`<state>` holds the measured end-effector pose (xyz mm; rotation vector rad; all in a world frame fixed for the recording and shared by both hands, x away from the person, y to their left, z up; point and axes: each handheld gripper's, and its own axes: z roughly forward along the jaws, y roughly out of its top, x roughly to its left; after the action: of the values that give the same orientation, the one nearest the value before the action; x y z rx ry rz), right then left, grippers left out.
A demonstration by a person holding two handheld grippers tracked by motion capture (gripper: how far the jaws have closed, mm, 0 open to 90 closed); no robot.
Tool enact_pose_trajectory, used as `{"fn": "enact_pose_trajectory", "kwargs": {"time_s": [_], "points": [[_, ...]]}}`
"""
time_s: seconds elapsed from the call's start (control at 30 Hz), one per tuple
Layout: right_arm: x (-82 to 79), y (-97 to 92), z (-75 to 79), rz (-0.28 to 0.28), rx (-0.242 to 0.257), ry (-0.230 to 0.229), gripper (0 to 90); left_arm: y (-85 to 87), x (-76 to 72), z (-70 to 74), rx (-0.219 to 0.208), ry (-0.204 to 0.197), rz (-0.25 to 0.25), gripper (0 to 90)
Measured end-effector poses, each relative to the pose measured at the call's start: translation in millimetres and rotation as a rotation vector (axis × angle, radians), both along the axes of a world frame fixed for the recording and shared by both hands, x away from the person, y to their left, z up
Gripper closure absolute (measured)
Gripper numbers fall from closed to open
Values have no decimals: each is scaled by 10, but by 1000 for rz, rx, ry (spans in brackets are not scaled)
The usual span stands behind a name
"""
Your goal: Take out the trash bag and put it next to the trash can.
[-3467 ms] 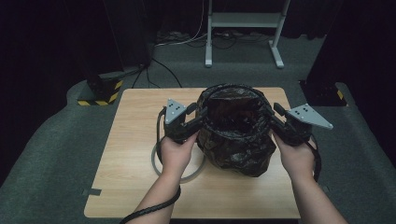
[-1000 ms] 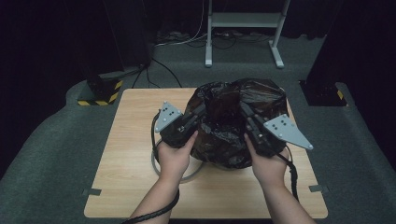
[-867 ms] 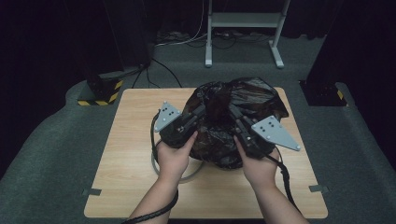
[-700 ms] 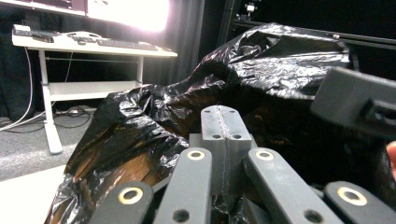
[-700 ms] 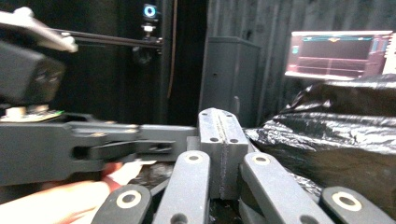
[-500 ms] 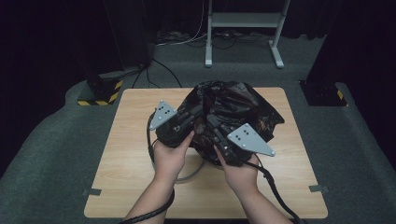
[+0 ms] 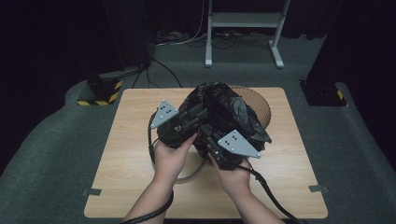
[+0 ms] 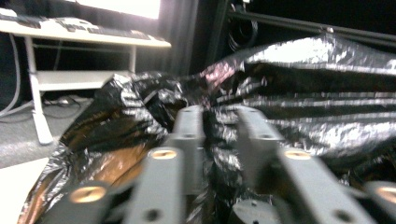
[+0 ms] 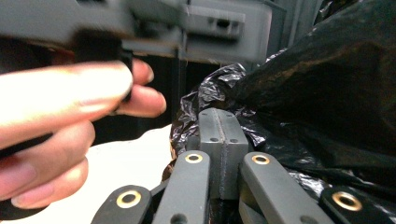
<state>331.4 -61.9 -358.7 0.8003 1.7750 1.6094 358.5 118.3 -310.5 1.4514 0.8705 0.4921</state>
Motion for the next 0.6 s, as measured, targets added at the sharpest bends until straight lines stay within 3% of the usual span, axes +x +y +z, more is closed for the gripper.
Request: {"fn": "enact_pose_trajectory", "kwargs": {"time_s": [0.03,0.07,0.13,0.23,0.3,0.4,0.6], "points": [[-2,1,0,2,-1,1,900,11,1,1,-12,0,4,442],[-2,1,0,2,-1,1,900,15,10,-3,-18,8,8,442],[-4,3,-2,3,-4,-1,900,1,52,-26,-12,46,28,271],[-4,2,-7,4,-8,-3,900,-30,165,-80,-12,136,9,268],[-7,2,-12,5,-11,0,900,-51,194,-92,2,154,-4,331],[-12,-1,-22,5,-14,-2,900,-74,214,-103,9,172,-15,536],[-23,-18,-19,11,-26,-10,900,-50,235,-136,-9,186,-17,676]]}}
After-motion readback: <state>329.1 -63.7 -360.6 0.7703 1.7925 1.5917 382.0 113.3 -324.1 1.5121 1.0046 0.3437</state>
